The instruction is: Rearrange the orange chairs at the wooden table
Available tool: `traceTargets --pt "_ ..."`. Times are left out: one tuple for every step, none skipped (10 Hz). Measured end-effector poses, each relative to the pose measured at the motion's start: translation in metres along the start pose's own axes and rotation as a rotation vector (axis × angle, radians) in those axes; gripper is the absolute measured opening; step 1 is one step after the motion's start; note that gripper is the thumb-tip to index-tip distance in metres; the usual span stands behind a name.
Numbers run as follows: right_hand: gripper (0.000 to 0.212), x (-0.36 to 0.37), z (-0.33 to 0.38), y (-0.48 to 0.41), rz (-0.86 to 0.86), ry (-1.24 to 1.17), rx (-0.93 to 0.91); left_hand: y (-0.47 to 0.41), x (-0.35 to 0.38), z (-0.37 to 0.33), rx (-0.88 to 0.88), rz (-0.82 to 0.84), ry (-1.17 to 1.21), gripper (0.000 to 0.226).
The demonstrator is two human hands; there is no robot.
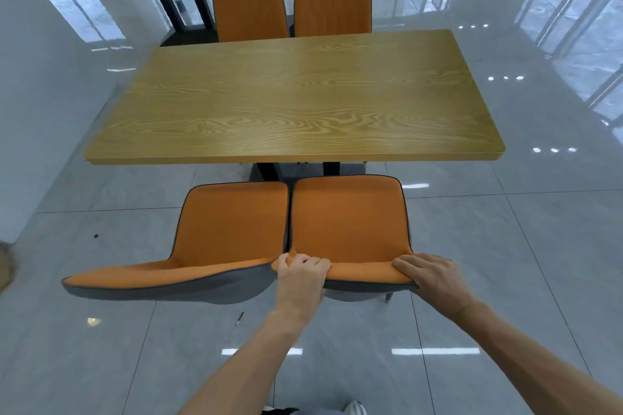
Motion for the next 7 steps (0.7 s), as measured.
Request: traceTargets --pt "0.053 0.003 -0.001 0.001 0.021 0.009 0.002 0.000 0.000 -0.002 0.007 0.001 -0.024 0.047" --pt "0.052 0.009 0.008 0.010 0.054 0.017 -0.006 0.010 0.012 0.000 0.004 0.054 -0.036 0.048" --pt "0.054 0.010 0.010 0.016 0.090 0.028 0.024 0.016 0.019 0.002 -0.019 0.090 -0.039 0.043" --pt "0.055 0.014 0.008 0.018 0.208 0.018 0.067 0.015 0.023 0.000 -0.021 0.199 -0.025 0.030" --pt "0.039 0.014 0.012 0.019 0.438 0.008 0.113 0.017 0.023 -0.002 -0.017 0.392 0.015 0.040" --pt "0.034 -0.003 0.020 0.005 0.599 0.049 0.102 0.013 0.006 -0.003 0.017 0.543 0.079 0.051" --pt "0.045 -0.026 0.020 -0.011 0.672 0.027 0.128 0.001 -0.032 -0.004 0.027 0.533 0.100 0.047"
Point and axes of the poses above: each hand's wrist, its own y-axis away from the middle knuckle, its own x-axis out of the palm, z = x × y, the point moved 9 cm from there along -y, towards the middle knuckle, and after that the axes turned 11 degrees about y, right-handed, at the moved point
